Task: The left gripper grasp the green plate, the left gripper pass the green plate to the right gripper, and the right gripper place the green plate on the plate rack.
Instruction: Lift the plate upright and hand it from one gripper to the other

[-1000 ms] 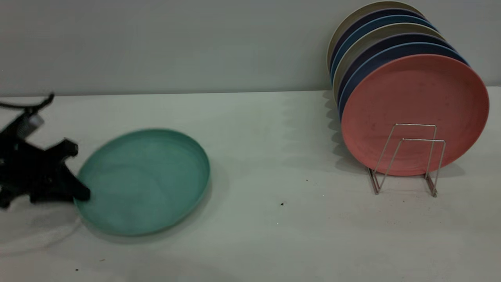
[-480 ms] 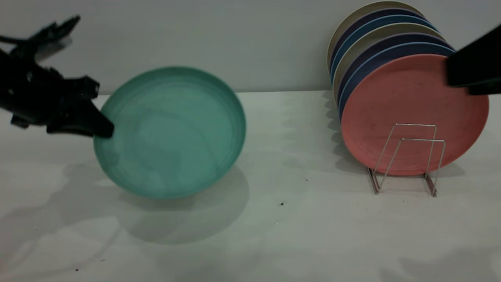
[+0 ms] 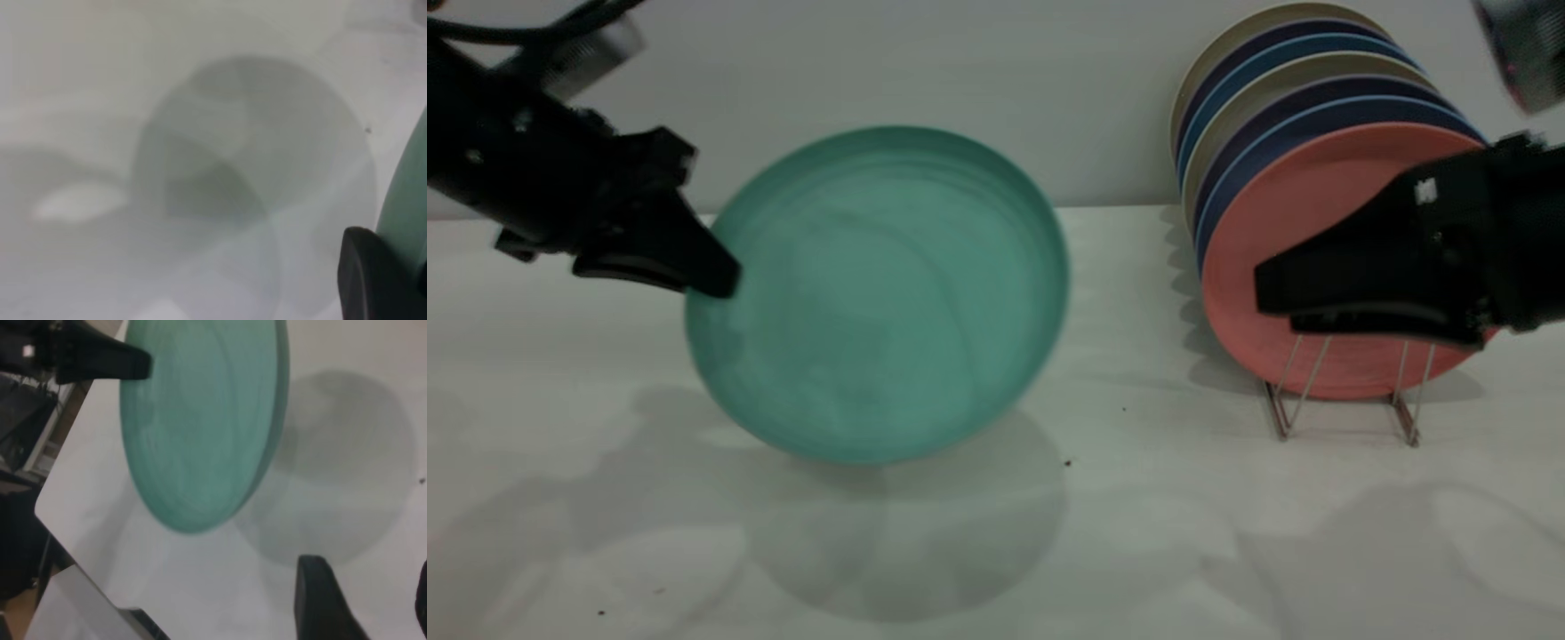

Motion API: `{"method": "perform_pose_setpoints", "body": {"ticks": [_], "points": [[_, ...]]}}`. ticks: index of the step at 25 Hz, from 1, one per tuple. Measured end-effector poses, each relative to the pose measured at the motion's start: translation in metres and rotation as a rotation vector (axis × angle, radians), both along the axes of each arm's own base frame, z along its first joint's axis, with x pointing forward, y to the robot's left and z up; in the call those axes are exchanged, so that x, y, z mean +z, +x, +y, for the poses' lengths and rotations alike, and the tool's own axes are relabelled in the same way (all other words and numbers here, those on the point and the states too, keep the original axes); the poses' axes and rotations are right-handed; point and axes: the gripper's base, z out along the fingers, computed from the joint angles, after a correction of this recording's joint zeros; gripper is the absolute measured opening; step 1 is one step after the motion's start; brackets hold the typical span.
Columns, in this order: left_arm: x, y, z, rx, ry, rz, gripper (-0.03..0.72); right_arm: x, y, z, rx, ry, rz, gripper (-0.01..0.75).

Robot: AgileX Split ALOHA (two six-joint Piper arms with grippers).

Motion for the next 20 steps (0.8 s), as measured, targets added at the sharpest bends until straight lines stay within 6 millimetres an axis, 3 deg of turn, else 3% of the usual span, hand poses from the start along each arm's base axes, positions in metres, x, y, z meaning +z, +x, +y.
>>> {"method": "perform_pose_setpoints", "body": {"ticks": [6, 20], "points": [[0.000, -0.007, -0.030, -0.056, -0.005, 0.016, 0.014, -0.014, 0.007, 0.003, 0.022, 0.038, 0.040, 0.365], [0.003, -0.021, -0.082, -0.112, -0.064, 0.015, 0.014, -0.015, 0.008, 0.002, 0.018, 0.029, 0.042, 0.365]]}}
